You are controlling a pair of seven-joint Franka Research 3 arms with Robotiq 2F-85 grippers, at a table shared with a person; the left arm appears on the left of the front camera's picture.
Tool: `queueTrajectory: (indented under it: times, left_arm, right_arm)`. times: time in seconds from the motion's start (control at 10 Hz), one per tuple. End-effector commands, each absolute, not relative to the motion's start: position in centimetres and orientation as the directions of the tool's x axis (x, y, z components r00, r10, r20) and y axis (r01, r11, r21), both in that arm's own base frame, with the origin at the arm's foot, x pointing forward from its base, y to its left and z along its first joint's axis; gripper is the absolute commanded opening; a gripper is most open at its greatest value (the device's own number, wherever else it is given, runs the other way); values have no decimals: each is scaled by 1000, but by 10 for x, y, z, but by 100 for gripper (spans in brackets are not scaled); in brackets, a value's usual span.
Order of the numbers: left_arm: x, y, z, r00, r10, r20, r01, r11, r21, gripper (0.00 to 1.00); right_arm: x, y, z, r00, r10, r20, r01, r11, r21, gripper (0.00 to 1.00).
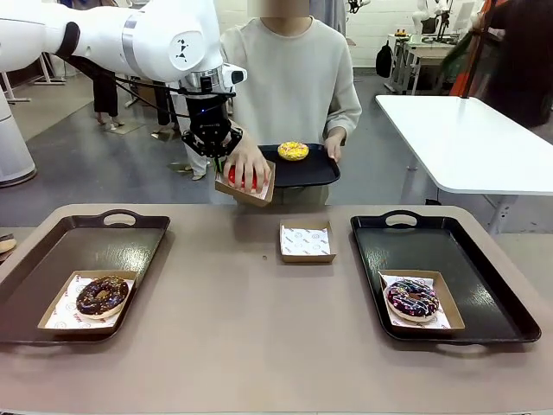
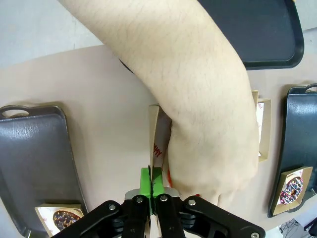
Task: Individually package the donuts and arrange them on the tray.
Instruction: Place the picked Paper togo box on the Handle tray while simultaneously picking up another Paper togo box from the table with the other hand.
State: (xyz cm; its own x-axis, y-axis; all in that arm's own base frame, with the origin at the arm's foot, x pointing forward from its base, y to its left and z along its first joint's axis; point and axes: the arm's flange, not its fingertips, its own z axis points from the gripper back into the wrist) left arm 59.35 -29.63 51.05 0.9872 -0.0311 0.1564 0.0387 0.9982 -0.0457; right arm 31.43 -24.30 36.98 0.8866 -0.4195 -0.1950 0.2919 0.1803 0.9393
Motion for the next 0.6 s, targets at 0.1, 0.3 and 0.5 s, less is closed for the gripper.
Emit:
queueTrajectory:
  times: [0.1, 0.3, 0.5]
  left_arm:
    - [587, -292, 511, 986, -37, 161, 46, 998, -49, 0]
    - [587, -292, 511, 986, -37, 161, 46, 998, -49, 0]
    - [587, -292, 511, 986, -37, 161, 46, 998, -49, 0]
  right_arm:
    - [314, -244, 372, 889, -415, -195, 288, 173, 942, 100]
    - [314, -244, 372, 889, -415, -195, 288, 173, 942, 100]
    - [314, -244, 372, 889, -415, -195, 288, 173, 942, 100]
